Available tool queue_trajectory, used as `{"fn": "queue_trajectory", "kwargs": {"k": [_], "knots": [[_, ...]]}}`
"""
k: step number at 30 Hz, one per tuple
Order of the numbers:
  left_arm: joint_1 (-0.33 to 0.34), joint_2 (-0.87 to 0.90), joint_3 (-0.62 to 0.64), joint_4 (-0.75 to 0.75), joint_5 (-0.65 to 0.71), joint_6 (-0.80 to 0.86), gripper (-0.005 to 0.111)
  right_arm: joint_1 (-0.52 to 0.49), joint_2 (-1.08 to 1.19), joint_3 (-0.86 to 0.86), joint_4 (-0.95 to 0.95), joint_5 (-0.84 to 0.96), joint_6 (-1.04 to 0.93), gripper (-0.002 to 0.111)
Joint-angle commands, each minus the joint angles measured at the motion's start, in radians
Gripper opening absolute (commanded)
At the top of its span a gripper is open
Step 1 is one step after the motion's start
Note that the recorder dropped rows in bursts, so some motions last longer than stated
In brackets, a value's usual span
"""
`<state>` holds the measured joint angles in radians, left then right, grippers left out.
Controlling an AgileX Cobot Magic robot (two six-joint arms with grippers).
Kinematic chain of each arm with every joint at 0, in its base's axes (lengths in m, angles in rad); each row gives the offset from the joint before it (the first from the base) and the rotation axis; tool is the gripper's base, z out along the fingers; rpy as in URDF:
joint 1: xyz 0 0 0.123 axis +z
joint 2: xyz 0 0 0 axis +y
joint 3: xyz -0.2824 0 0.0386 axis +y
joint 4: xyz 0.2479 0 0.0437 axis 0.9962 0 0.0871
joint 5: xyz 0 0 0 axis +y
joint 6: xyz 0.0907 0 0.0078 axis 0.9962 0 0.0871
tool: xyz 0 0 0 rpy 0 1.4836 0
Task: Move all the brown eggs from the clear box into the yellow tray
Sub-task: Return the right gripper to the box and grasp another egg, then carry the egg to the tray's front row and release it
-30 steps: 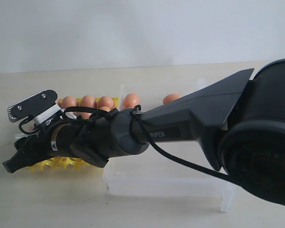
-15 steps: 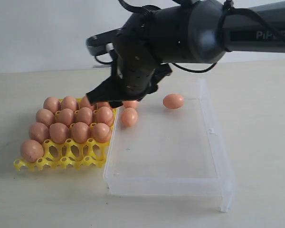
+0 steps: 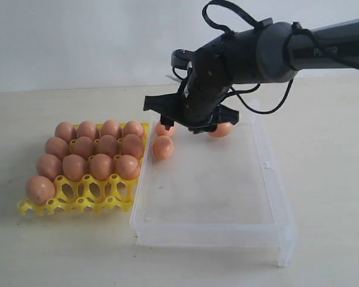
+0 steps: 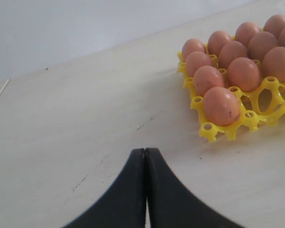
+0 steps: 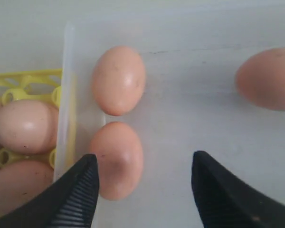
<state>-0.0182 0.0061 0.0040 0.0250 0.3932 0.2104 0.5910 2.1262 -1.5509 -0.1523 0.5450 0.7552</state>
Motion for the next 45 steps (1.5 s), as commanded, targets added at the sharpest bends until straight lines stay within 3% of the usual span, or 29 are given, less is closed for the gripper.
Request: {"fn": "queue_trajectory", "kwargs": {"k": [1,26,29,34,35,42,45], "knots": [[-0.002,-0.006,-0.004,0.000,-0.005,-0.005,0.000,-0.004,0.050,-0.002,0.118,-0.081,-0.085,0.056],[-0.002,-0.006,-0.004,0.000,-0.005,-0.005,0.000,0.001,0.136,-0.002,0.127,-0.200,-0.109,0.056],[-0.002,-0.006,-0.004,0.000,-0.005,-0.005,0.000,0.001,0.143,-0.002,0.127,-0.203,-0.122,0.048],[-0.002,-0.006,-0.004,0.000,-0.005,-0.005,0.000,0.001,0.131,-0.002,0.127,-0.136,-0.220,0.004],[-0.002,-0.006,-0.004,0.000,-0.005,-0.005,0.000,0.001,0.125,-0.002,0.127,-0.119,-0.240,0.000],[-0.002,-0.006,-0.004,0.000,-0.005,-0.005,0.000,0.004,0.009,-0.002,0.113,-0.074,-0.407,0.000],[-0.002,-0.006,-0.004,0.000,-0.005,-0.005,0.000,0.026,-0.051,-0.002,0.152,-0.110,-0.573,0.000]]}}
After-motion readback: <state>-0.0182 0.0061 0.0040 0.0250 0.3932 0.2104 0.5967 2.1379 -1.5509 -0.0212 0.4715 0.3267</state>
